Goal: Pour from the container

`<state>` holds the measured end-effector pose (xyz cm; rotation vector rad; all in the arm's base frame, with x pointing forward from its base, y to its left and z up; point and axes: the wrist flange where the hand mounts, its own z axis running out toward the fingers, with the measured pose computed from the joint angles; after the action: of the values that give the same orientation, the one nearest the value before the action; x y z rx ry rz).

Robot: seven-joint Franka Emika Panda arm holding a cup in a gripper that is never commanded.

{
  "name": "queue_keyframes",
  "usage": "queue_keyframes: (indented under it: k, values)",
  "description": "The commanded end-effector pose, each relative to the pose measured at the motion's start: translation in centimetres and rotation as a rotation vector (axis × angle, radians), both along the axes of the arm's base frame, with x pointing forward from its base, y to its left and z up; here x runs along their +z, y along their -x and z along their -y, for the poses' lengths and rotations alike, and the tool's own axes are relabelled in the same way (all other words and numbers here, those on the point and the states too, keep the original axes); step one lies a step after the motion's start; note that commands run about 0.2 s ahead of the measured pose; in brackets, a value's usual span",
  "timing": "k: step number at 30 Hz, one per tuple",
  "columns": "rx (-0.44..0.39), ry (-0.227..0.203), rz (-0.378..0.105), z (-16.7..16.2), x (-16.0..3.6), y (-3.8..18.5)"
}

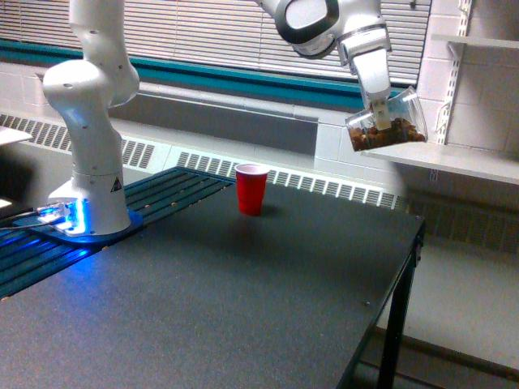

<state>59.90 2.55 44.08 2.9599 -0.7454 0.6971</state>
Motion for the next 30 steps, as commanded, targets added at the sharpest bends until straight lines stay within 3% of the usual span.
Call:
queue_keyframes:
  k: [1,12,17,21,30]
  values:
    - [0.049,-0.070,-0.103,-5.2,-0.4,3.8]
    - [0.028,-0.197,-0.316,-10.9,-2.7,11.7]
    - [0.037,-0.264,-0.291,-14.6,-1.7,14.8]
    - [0.096,-0.220,-0.250,-17.2,-1.8,17.0]
    - [0.209,-0.132,-0.222,-23.1,-2.5,20.5]
